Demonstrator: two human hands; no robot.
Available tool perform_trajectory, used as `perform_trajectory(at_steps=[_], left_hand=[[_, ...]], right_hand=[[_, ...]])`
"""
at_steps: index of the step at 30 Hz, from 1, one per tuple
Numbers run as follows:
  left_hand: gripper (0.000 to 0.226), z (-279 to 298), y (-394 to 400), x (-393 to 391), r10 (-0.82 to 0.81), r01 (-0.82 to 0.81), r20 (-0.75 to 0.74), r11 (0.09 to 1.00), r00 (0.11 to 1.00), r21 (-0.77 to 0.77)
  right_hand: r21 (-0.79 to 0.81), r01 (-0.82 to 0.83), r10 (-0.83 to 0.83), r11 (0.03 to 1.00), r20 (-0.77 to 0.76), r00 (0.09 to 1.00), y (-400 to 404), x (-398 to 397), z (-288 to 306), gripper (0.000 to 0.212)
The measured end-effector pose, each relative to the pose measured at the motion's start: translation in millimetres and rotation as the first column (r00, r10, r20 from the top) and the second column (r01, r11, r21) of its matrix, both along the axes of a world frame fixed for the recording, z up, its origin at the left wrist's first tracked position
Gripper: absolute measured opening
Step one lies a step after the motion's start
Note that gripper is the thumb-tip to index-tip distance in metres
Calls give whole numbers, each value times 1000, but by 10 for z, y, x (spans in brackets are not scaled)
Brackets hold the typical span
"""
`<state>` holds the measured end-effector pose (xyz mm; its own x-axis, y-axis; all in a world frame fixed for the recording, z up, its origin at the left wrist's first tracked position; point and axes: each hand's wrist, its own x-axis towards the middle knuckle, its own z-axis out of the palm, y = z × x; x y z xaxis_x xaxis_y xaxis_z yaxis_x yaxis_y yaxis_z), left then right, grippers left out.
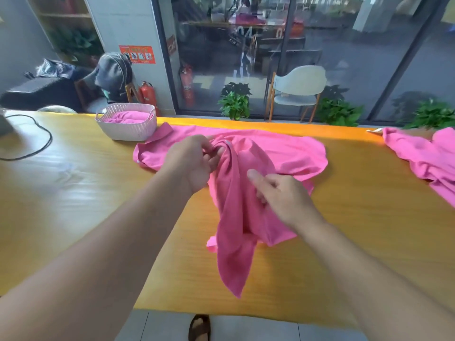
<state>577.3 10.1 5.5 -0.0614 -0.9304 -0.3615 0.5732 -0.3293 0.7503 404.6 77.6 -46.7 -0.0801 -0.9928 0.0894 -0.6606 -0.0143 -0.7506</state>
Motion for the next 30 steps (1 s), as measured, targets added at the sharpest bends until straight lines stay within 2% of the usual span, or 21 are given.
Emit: perform_trajectory(at_steps=[1, 3, 7, 9, 10, 11, 13, 14, 17, 18, 19, 20, 22, 23, 24, 25, 27, 28, 30], left_hand=[[25, 57, 18, -46, 19, -19, -24, 1000, 1000, -3], [18, 115, 30, -155, 36, -36, -14, 999, 999, -5], [15, 135, 2, -319, -16, 16, 42, 1000, 999, -14], [14, 106, -65, -309, -64, 68, 125, 997, 990, -29], [13, 83, -104, -280, -88, 97, 203, 995, 975, -33], [15, 64, -133, -246, -107, 124, 272, 991, 956, -46], [19, 12, -188, -171, -123, 166, 372, 982, 920, -85], [21, -12, -210, -143, -126, 191, 447, 976, 885, -102], [23, -133, -297, -67, -123, 221, 594, 971, 795, -95], [20, -199, -354, -32, -125, 228, 651, 971, 748, -76], [13, -244, -418, 5, -136, 264, 746, 963, 652, -56], [4, -252, -443, 30, -162, 332, 856, 943, 491, -11], [30, -250, -463, 54, -205, 446, 975, 883, 87, 146], [47, -211, -448, 43, -178, 510, 983, 841, -54, 180], [62, -172, -433, 19, -131, 600, 986, 782, -108, 169], [69, -108, -399, -21, -108, 703, 990, 697, -89, 139], [63, -26, -339, -116, -274, 835, 961, 538, 41, 118], [51, -25, -340, -150, -351, 859, 933, 499, 79, 115], [18, -35, -358, -188, -338, 854, 934, 513, 111, 84]], right_hand=[[70, -65, 64, 995, 11, 998, 84, 69, 56, 86], [180, -105, 110, 978, -19, 994, 158, 182, 101, 80], [168, 9, 3, 986, -70, 998, 87, 199, 61, 35], [230, 96, -122, 969, 103, 987, 22, 102, 64, 28], [279, 125, -202, 952, 270, 941, 17, 51, 84, 26], [332, 136, -281, 933, 442, 852, 13, -8, 102, 24], [409, 75, -348, 909, 648, 678, -18, -122, 122, 16], [417, 34, -335, 908, 678, 654, -33, -168, 134, 13], [417, -56, -267, 907, 674, 689, -101, -302, 214, 20], [417, -84, -244, 905, 671, 700, -135, -349, 237, 22], [411, -119, -214, 904, 674, 707, -168, -390, 266, 21], [407, -152, -179, 901, 665, 725, -193, -418, 289, 19], [399, -157, -120, 903, 586, 801, -266, -447, 335, 19], [393, -143, -99, 908, 534, 839, -304, -448, 363, 22], [390, -143, -78, 910, 499, 863, -340, -440, 395, 24], [388, -154, -55, 909, 477, 877, -378, -430, 429, 26], [397, -177, -22, 901, 449, 894, -441, -426, 505, 27], [406, -180, -17, 896, 436, 900, -472, -432, 537, 26], [417, -183, -8, 890, 416, 909, -528, -476, 576, 23]])
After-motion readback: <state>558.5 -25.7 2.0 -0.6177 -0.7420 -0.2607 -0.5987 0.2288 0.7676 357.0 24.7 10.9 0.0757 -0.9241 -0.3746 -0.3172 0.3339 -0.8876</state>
